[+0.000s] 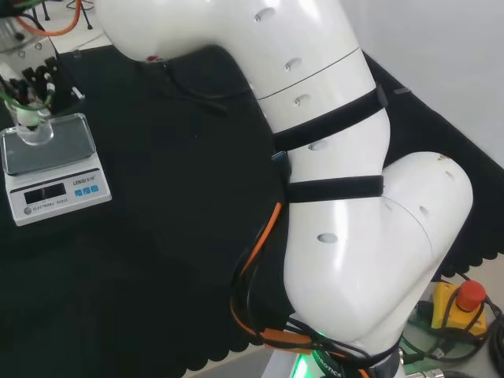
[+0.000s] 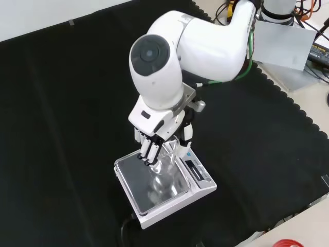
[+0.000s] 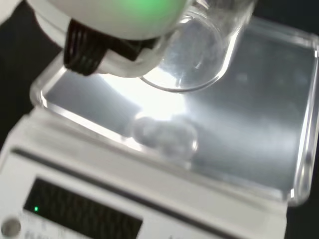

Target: Put the beaker on the electronic balance.

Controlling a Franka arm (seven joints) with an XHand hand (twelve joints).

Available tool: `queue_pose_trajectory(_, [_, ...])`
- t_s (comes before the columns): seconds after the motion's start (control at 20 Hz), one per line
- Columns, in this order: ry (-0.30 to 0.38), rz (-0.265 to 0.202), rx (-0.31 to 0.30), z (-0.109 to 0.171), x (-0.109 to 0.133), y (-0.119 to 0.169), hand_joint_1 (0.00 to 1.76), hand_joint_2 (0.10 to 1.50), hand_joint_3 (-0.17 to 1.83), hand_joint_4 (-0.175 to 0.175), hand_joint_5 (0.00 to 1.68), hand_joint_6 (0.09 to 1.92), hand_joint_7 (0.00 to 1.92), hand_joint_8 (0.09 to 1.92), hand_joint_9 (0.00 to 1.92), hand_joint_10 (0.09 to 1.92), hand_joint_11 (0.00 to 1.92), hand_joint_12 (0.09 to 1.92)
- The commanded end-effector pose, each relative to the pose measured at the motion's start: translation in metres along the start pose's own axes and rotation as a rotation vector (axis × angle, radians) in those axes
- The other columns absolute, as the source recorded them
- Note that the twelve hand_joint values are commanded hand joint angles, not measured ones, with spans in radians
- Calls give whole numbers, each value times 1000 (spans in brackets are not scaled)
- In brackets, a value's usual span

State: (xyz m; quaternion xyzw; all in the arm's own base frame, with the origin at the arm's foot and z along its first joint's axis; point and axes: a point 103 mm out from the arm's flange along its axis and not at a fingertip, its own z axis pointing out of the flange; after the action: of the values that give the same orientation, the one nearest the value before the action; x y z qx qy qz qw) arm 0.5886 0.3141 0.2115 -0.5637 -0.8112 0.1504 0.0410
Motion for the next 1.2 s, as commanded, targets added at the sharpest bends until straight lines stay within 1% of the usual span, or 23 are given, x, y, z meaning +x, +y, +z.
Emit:
queue_pose_trajectory(0.05, [-42,36,84,22,4,0,1150,660,703,27,1192,833,1032,1102,1327,461,1142,932])
queue_pose_trajectory(0.2, [-35,44,87,24,8,2,1150,659,703,28,1193,832,1031,1102,1327,460,1139,932])
queue_pose_trajectory(0.4, [-34,54,75,23,8,2,1150,659,703,29,1194,830,1031,1101,1327,459,1136,932])
queue_pose_trajectory(0.6, [-42,47,81,21,9,3,1150,658,703,30,1195,827,1030,1101,1326,458,1133,933])
queue_pose_trajectory(0.65, [-41,45,82,21,10,3,1147,663,695,38,1192,828,1026,1100,1323,457,1125,938])
queue_pose_trajectory(0.75, [-38,44,86,25,11,2,1136,683,662,72,1181,831,1006,1103,1307,457,1087,963])
queue_pose_trajectory(0.85, [-34,46,86,27,12,1,1128,698,636,95,1174,831,991,1107,1292,460,1055,987])
queue_pose_trajectory(0.9, [-35,46,89,27,16,2,1121,711,618,111,1164,839,980,1111,1281,463,1033,1002])
queue_pose_trajectory(0.95, [-27,44,86,26,17,2,1119,652,612,100,1028,938,949,1119,1249,469,975,1040])
queue_pose_trajectory(1.05, [-13,40,81,24,12,-1,1094,533,661,71,728,1133,861,1150,1135,546,836,1143])
queue_pose_trajectory(1.1, [-5,39,75,23,9,-4,1071,499,669,59,581,1166,783,1153,1044,605,756,1191])
queue_pose_trajectory(1.15, [-1,40,72,20,6,-6,1038,475,658,42,415,1109,688,1138,951,655,661,1242])
queue_pose_trajectory(1.2, [1,42,64,19,4,-8,1010,465,639,30,296,1024,613,1120,873,702,581,1283])
